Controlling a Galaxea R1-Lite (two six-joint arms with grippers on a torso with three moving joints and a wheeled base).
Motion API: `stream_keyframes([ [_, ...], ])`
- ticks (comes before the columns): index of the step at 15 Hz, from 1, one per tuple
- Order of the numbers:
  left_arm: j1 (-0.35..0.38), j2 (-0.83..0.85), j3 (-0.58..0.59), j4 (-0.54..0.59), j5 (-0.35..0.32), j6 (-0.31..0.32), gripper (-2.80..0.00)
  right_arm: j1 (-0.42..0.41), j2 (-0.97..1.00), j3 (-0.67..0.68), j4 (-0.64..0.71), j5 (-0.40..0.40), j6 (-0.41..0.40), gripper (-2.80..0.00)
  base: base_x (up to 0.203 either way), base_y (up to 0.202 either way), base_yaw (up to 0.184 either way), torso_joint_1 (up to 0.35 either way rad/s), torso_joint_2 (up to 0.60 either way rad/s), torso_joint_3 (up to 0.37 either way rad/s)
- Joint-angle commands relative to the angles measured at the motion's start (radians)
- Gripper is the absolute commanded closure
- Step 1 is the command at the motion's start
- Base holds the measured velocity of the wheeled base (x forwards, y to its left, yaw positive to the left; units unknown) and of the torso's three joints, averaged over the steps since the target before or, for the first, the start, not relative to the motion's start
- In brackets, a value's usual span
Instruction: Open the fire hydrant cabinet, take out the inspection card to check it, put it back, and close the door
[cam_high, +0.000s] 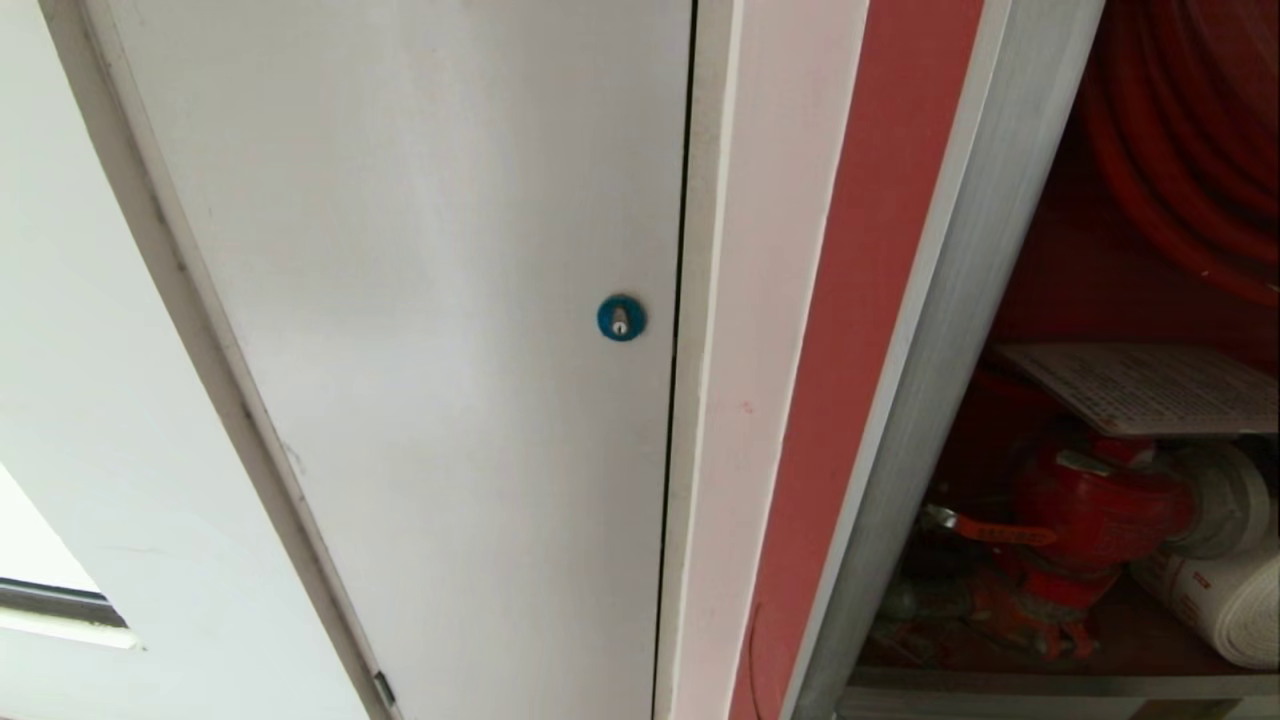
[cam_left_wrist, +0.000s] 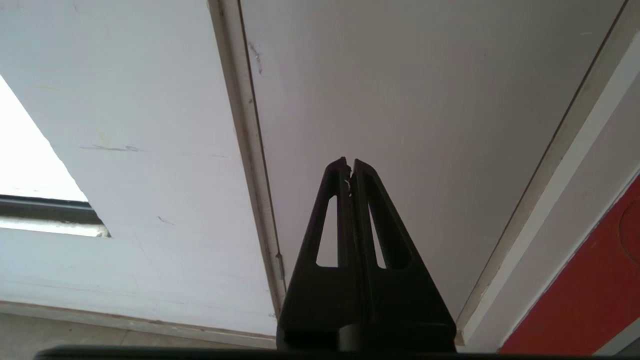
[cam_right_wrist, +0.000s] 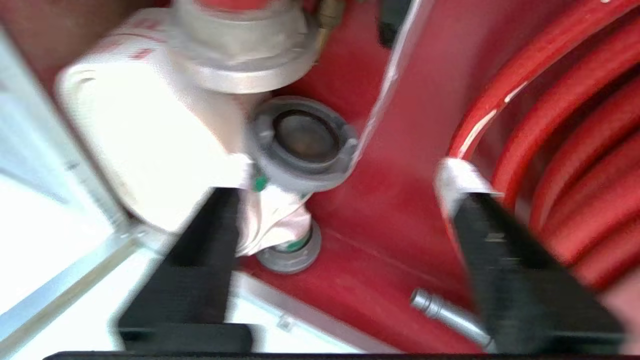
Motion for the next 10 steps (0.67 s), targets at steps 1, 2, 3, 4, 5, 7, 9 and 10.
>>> stream_keyframes([
  [1, 0.000, 0.001, 0.006, 0.000, 0.000, -0.001, 0.00, -0.001, -0.107, 0.004, 0.061, -0.001, -0.010, 0.00, 0.000, 0.000, 0.000, 0.000, 0.00, 0.000],
  [2, 0.000, 0.001, 0.006, 0.000, 0.000, -0.001, 0.00, -0.001, -0.141, 0.000, 0.098, -0.001, -0.014, 0.00, 0.000, 0.000, 0.000, 0.000, 0.00, 0.000],
  [3, 0.000, 0.001, 0.006, 0.000, 0.000, -0.001, 0.00, -0.001, -0.167, -0.001, 0.127, -0.004, -0.032, 0.00, 0.000, 0.000, 0.000, 0.000, 0.00, 0.000],
  [4, 0.000, 0.001, 0.006, 0.000, 0.000, -0.001, 0.00, -0.001, -0.183, -0.002, 0.134, -0.009, -0.049, 0.00, 0.000, 0.000, 0.000, 0.000, 0.00, 0.000],
  [5, 0.000, 0.001, 0.006, 0.000, 0.000, -0.001, 0.00, -0.001, -0.192, -0.005, 0.135, -0.012, -0.052, 0.00, 0.000, 0.000, 0.000, 0.000, 0.00, 0.000],
  [7, 0.000, 0.001, 0.006, 0.000, 0.000, -0.001, 0.00, -0.001, -0.215, -0.005, 0.137, -0.012, -0.052, 0.00, 0.000, 0.000, 0.000, 0.000, 0.00, 0.000],
  [9, 0.000, 0.001, 0.006, 0.000, 0.000, -0.001, 0.00, -0.001, -0.227, 0.007, 0.138, -0.009, -0.050, 0.00, 0.000, 0.000, 0.000, 0.000, 0.00, 0.000],
  [10, 0.000, 0.001, 0.006, 0.000, 0.000, -0.001, 0.00, -0.001, -0.234, 0.004, 0.137, -0.006, -0.044, 0.00, 0.000, 0.000, 0.000, 0.000, 0.00, 0.000],
])
